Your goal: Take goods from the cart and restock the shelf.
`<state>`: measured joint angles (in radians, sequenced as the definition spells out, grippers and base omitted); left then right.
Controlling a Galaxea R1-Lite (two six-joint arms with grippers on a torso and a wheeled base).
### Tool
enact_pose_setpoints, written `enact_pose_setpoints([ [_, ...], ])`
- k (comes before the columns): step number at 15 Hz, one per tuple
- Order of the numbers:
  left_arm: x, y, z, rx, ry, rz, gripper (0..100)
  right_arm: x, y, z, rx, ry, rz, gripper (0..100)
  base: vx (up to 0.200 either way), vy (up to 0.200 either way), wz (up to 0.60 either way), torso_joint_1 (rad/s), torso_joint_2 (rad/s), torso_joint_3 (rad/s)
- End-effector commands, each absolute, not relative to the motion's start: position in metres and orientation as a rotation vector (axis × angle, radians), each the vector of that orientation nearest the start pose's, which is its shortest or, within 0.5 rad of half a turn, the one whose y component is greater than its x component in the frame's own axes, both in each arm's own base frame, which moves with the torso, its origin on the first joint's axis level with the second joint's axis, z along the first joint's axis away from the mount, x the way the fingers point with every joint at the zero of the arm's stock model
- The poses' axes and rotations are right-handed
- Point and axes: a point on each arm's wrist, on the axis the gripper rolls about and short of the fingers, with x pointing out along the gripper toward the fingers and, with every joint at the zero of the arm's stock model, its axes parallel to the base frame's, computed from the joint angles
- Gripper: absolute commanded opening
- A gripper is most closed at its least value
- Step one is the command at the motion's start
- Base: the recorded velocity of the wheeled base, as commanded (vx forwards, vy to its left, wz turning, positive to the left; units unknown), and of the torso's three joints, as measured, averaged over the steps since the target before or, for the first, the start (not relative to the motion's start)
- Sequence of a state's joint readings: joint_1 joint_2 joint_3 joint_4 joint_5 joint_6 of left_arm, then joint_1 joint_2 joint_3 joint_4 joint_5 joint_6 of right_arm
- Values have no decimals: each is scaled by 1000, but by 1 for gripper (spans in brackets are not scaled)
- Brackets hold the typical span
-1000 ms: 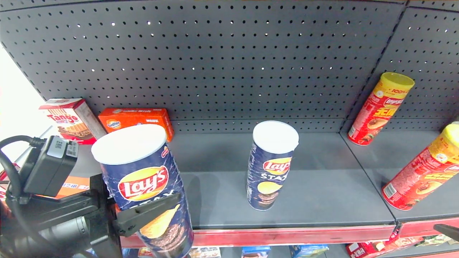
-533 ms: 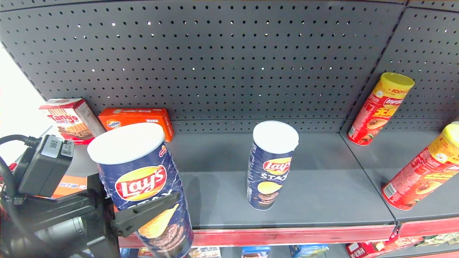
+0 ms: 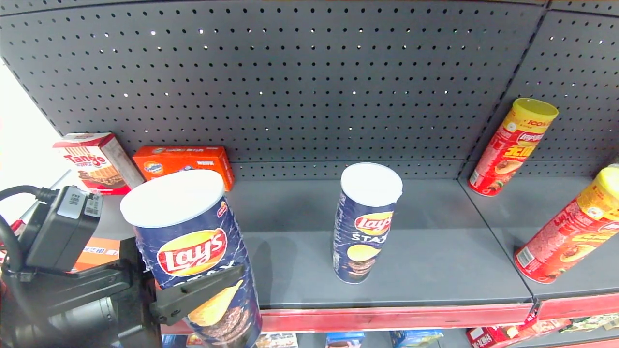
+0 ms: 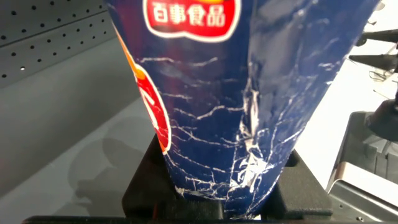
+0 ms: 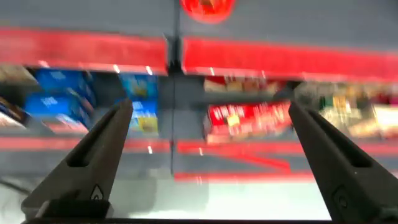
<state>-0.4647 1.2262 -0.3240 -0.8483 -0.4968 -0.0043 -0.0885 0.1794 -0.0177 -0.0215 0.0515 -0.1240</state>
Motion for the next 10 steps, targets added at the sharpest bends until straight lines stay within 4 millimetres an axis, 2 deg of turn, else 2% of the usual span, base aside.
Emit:
enact_pose_setpoints([
  [1,143,-84,185,-4,64,-961,0,-16,3,84,-105,48,-43,100,0,0,0,0,0,0],
  [3,143,-84,185,-5,63,-961,0,-15,3,83,-34,42,-36,100,0,0,0,0,0,0],
  [6,140,-82,185,-2,60,-961,0,-15,3,82,-57,44,-32,100,0,0,0,0,0,0],
  [7,137,-81,183,5,58,-962,0,-15,3,78,-48,92,-76,100,0,0,0,0,0,0],
  [10,124,-77,174,9,73,-980,0,-16,2,77,-19,95,-98,100,0,0,0,0,0,0],
])
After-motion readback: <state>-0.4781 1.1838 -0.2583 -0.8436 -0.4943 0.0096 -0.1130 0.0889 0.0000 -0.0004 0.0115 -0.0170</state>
